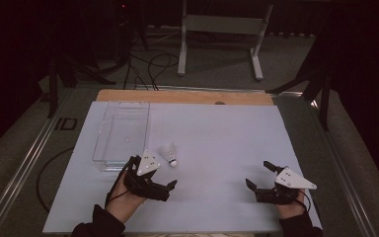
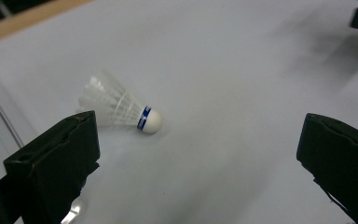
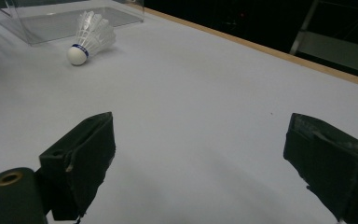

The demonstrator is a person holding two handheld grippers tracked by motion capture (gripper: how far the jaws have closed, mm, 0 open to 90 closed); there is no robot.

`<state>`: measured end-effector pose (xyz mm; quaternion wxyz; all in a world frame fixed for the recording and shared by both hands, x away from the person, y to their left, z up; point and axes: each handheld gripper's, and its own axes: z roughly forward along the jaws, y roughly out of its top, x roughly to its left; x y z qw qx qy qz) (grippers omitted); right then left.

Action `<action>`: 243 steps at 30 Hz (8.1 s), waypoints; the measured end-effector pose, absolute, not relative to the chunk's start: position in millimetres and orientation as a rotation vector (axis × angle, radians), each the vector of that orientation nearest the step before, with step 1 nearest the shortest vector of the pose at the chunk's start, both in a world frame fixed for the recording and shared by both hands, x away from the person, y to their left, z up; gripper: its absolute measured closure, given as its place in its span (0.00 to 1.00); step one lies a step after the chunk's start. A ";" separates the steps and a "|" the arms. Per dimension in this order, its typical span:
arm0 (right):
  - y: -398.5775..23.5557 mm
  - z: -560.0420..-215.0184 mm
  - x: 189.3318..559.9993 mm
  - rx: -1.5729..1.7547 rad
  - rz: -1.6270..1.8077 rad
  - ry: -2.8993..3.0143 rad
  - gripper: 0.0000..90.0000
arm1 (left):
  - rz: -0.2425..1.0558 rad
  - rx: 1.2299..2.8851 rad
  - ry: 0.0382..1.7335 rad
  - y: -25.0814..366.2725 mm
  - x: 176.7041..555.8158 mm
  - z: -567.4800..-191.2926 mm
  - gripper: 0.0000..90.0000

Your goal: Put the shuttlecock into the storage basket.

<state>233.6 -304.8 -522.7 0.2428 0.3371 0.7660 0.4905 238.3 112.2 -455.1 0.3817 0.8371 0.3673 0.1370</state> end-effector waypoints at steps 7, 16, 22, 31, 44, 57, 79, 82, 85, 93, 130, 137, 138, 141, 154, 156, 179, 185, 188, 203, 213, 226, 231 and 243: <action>-304.6 -523.0 233.8 0.919 1.335 2.094 0.10 | 0.303 2.163 1.125 95.3 247.6 -467.6 0.00; -304.3 -523.4 233.8 0.926 1.329 2.100 0.10 | 0.253 2.172 1.232 82.9 254.9 -481.4 0.00; -304.0 -523.1 233.7 0.927 1.323 2.097 0.10 | 0.189 2.170 1.283 77.1 258.1 -487.8 0.00; -304.7 -523.6 234.2 0.934 1.317 2.095 0.10 | 0.105 2.159 1.398 69.8 267.2 -490.0 0.00; -305.3 -524.3 234.6 0.947 1.311 2.094 0.10 | 0.005 2.247 1.528 58.6 285.4 -486.9 0.00; -305.7 -524.5 234.8 0.954 1.299 2.089 0.10 | -0.116 2.168 1.707 51.2 304.6 -477.8 0.00; -305.5 -524.9 234.7 0.957 1.289 2.093 0.10 | -0.030 1.894 2.026 31.9 330.9 -495.1 0.00; -305.4 -524.9 234.7 0.956 1.287 2.094 0.10 | -0.027 1.848 2.055 33.6 332.9 -496.8 0.00; -305.0 -525.3 234.9 0.957 1.285 2.096 0.10 | -0.021 1.823 2.091 35.2 335.3 -503.2 0.00; -305.1 -525.6 235.1 0.962 1.274 2.096 0.11 | -0.021 1.848 2.063 35.6 337.6 -514.4 0.00; -304.8 -525.1 235.0 0.968 1.247 2.085 0.11 | 0.010 1.904 2.070 57.4 341.2 -518.2 0.72; -305.6 -524.8 234.8 0.970 1.250 2.080 0.11 | -0.021 2.013 1.962 53.2 340.6 -514.0 0.72; -305.4 -524.8 234.8 0.970 1.250 2.081 0.11 | -0.014 2.028 1.944 52.1 341.2 -511.1 0.72; -305.2 -524.5 234.7 0.964 1.250 2.078 0.11 | -0.018 2.059 1.899 51.2 344.2 -504.5 0.72; -305.7 -524.5 234.7 0.969 1.256 2.077 0.11 | -0.047 2.316 1.639 41.0 344.2 -490.5 0.73; -305.6 -524.6 234.9 0.965 1.257 2.080 0.11 | -0.047 2.367 1.581 39.2 344.0 -488.4 0.73; -305.4 -524.6 234.8 0.965 1.261 2.085 0.11 | -0.141 2.697 0.813 41.0 335.0 -465.2 0.73; -305.3 -524.0 234.3 0.961 1.264 2.082 0.11 | -0.204 2.738 0.664 42.4 334.1 -457.4 0.73; -305.4 -524.2 234.3 0.963 1.266 2.083 0.11 | -0.228 2.767 0.611 44.6 334.4 -453.9 0.73; -307.3 -522.2 233.3 0.963 1.285 2.057 0.13 | -0.218 2.771 0.481 77.7 337.3 -427.6 0.73; -307.8 -521.3 233.0 0.963 1.298 2.046 0.13 | -0.183 2.768 0.527 110.4 342.3 -396.4 0.73; -307.4 -521.2 233.1 0.953 1.299 2.053 0.12 | -0.139 2.726 0.637 141.4 343.4 -367.5 0.73; -307.2 -521.0 233.0 0.953 1.304 2.052 0.13 | -0.118 2.707 0.687 154.4 343.8 -357.1 0.73; -306.6 -521.4 233.2 0.956 1.311 2.058 0.13 | -0.036 2.642 0.811 192.3 346.5 -336.9 0.73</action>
